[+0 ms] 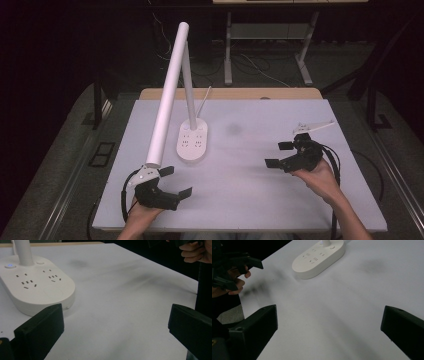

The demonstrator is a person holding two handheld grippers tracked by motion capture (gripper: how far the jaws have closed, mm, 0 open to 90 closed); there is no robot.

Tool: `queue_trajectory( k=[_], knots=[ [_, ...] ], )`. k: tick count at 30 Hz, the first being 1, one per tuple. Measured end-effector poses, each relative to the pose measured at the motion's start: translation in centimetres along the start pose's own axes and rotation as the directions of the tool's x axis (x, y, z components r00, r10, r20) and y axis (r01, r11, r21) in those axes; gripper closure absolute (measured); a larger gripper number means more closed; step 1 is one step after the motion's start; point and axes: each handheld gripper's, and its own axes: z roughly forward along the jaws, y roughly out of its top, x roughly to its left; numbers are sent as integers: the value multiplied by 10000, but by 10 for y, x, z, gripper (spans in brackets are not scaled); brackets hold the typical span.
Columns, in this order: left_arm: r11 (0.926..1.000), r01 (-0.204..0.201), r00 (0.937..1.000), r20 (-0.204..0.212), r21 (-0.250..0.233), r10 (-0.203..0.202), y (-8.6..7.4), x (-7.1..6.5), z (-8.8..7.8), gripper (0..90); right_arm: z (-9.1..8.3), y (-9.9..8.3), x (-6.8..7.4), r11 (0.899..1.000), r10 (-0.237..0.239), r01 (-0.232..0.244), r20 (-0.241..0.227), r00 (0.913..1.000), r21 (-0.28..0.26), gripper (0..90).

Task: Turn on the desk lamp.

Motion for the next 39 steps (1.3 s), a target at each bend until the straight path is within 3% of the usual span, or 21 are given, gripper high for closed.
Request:
queue_trajectory(
  k=[15,39],
  knots=[
    [10000,21,10000,41,-24,-21,0,0,0,0,25,25,2,9999,-10,4,-415,9991,-130,5],
    [10000,14,10000,98,-62,-13,0,0,-1,0,59,59,4,9999,38,-44,-428,9991,-134,5]
  ],
)
